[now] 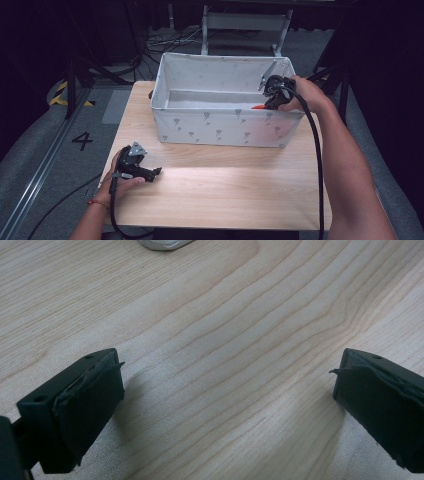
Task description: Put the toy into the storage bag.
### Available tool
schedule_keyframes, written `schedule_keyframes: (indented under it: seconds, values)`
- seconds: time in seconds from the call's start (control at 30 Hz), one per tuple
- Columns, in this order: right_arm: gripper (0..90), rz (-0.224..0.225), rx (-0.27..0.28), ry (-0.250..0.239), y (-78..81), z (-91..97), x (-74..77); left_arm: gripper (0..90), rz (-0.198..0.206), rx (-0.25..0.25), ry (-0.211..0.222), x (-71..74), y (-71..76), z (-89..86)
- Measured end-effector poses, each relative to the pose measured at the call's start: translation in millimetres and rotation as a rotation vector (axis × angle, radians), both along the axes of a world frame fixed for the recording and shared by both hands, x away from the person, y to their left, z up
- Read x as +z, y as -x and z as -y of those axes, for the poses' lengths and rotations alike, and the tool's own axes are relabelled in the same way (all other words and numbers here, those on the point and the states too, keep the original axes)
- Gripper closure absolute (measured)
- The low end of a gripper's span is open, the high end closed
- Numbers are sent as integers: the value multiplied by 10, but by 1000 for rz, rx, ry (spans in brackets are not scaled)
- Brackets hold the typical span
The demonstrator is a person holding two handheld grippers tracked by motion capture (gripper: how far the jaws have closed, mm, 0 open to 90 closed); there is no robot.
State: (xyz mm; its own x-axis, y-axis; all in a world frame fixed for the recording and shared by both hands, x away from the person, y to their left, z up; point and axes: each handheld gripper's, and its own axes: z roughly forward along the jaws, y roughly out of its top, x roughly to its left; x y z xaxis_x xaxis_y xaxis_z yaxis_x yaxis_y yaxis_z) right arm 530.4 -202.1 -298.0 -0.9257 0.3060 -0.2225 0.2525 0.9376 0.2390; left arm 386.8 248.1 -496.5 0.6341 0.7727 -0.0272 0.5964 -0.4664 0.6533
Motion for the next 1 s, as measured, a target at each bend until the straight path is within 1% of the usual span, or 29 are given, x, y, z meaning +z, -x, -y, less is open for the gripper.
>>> schedule_keyframes:
  seconds: [0.13, 0.17, 0.2, 0.23, 0.3, 0.33, 0.4, 0.47, 0.53, 0.57, 0.63, 0.7, 0.73, 0.77, 0.8, 0.87, 0.93, 0.97, 1.0]
  values:
    - [823, -12, 9, 13, 15, -7, 17, 2, -1, 0, 0, 1, 0, 0]
    - [822, -19, 4, 16, 22, -9, 17, 2, 0, 0, 0, 0, 0, 0]
    - [822, -23, 13, 20, 21, -11, 14, 2, 0, 0, 0, 0, 0, 0]
    - [822, -32, 11, 29, 35, -15, 12, 2, 0, 0, 0, 0, 0, 0]
    - [821, -31, 29, 35, 39, -20, 11, 2, 0, 0, 0, 0, 0, 0]
    - [821, -31, 29, 35, 39, -20, 11, 2, 0, 0, 0, 0, 0, 0]
    - [822, -51, 25, 44, 55, -9, 27, 2, 0, 0, 0, 0, 0, 0]
    - [823, -57, 19, 46, 60, -10, 27, 2, 0, 0, 0, 0, 0, 0]
    - [823, -66, 32, 49, 65, -16, 20, 2, 0, 0, 0, 0, 0, 0]
    - [821, -68, 40, 53, 59, -18, 18, 2, 0, 0, 0, 0, 0, 0]
    - [811, -52, 24, 59, 67, -24, 12, 2, 0, 0, 0, 0, 0, 0]
    - [783, -20, 25, 34, 60, -21, 27, 2, 0, 0, 0, 0, 0, 0]
    - [773, -21, 12, 25, 69, -18, 40, 2, 1, 0, 0, 0, 0, 0]
    - [759, -10, 25, 20, 65, -15, 46, 2, 0, 0, 0, 0, 0, 0]
    - [758, 1, 19, 14, 73, -14, 59, 2, 0, 0, 0, 0, 0, 0]
    - [727, 18, 16, -9, 93, 6, 94, 2, 0, 0, 0, 0, 0, 0]
    - [711, 43, -5, -55, 115, 43, 139, 2, 0, 0, 0, 0, 0, 0]
    - [703, 52, -14, -87, 121, 78, 162, 2, 0, 0, 0, 0, 0, 0]
    - [691, 60, -20, -101, 127, 99, 172, 2, 0, 0, 0, 1, 0, 0]
